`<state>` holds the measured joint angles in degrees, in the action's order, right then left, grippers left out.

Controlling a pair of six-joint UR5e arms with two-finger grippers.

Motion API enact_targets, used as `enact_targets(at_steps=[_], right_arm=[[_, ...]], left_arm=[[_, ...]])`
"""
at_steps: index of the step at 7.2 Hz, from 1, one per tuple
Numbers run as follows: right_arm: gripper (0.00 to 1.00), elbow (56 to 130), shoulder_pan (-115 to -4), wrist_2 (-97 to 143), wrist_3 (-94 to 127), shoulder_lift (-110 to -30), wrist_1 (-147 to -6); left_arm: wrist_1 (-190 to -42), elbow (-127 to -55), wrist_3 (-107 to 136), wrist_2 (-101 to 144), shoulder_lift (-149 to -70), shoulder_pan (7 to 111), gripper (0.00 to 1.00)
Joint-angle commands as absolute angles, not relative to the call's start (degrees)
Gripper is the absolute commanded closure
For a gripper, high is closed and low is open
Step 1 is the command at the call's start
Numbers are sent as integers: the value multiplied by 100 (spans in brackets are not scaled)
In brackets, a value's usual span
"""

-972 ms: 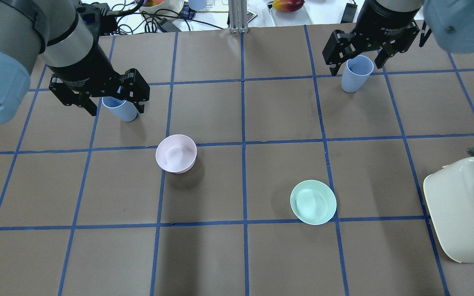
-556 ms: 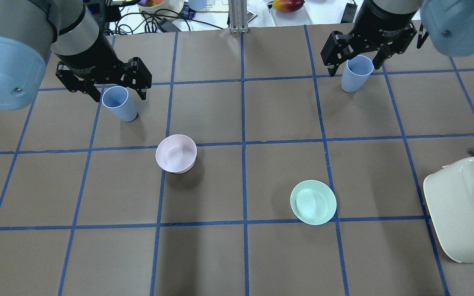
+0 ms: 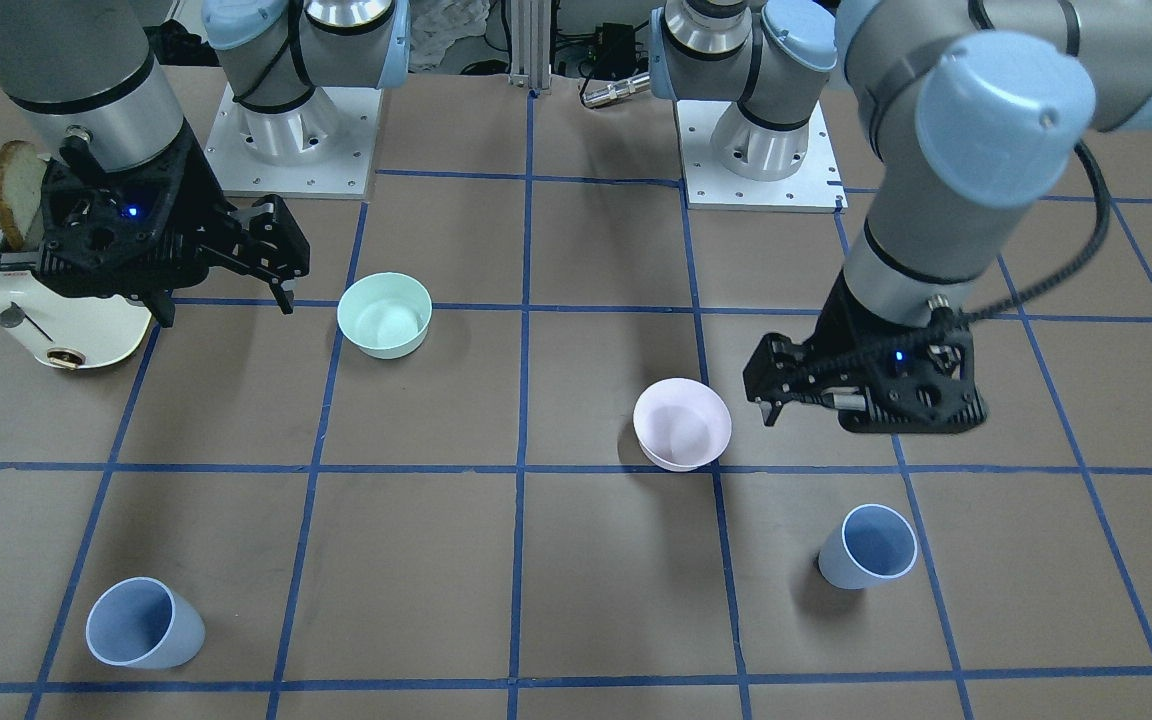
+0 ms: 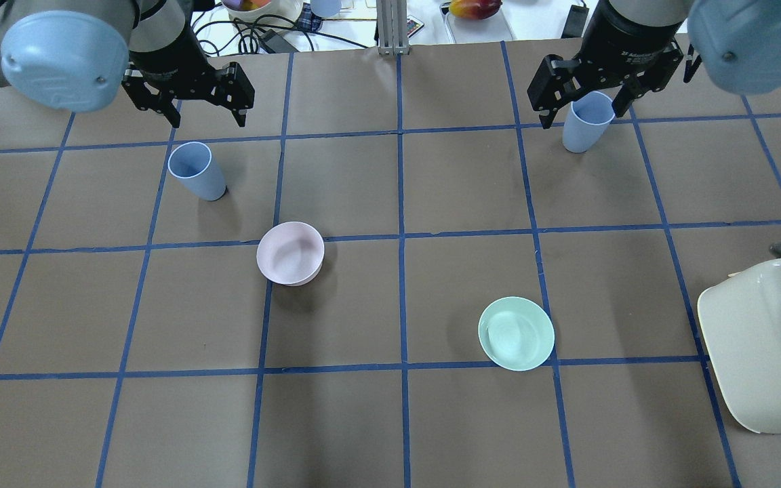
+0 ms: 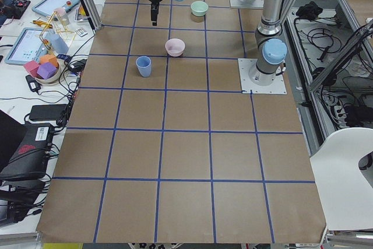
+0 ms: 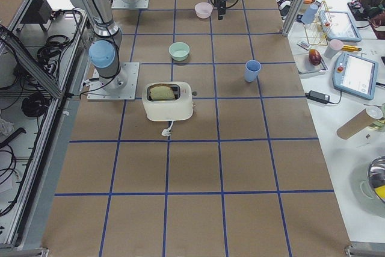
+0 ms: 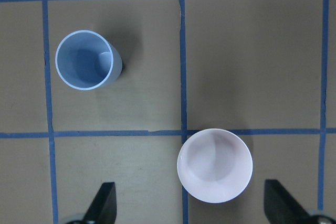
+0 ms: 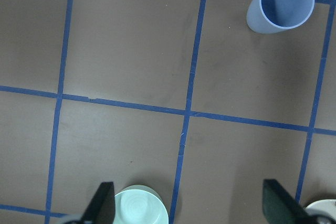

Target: Stack blue cups with both arms

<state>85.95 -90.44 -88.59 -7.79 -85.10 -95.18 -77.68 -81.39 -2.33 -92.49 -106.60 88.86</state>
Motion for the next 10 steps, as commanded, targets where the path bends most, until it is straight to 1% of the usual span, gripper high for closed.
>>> enact_targets(at_steps=[1,2,3,4,5,6,7,8,9,10], right_arm=[[0,8596,-9044,-8859,-774,-8499,-9519],[0,8596,-9044,-8851,-773,-8482,-9519],[0,8648,-9044,-8842,-773,-8447,-9527],[0,8770,-9044,-8842,-765,-8446,-9649],[0,8858,-9044,-8842,-765,-8455,-9824],[0,8868,-9044,-8842,-765,-8464,-9826],[0,8868,-9044,-8842,-765,-8473,-9826],[0,8868,-9044,-8842,-756,-8473,-9852],[0,8868,-9044,-8842,-756,-8473,-9853],[0,8877,-9044,-8842,-765,-8464,-9853]], left_arm=[[-7516,-7455,-675,-9255,-11869,8649,0],[-7158,-7427,-720,-9272,-12257,8605,0],[-7215,-7566,-721,-9420,-12452,8587,0],[-7320,-7750,-616,-9726,-12515,8570,0],[-7713,-7830,-580,-9738,-12507,8569,0],[-7769,-7866,-571,-9764,-12507,8569,0],[-7717,-7892,-554,-9730,-12516,8569,5],[-7699,-7893,-554,-9712,-12516,8569,66],[-7699,-7875,-554,-9695,-12507,8569,100],[-7699,-7875,-571,-9694,-12446,8569,100]])
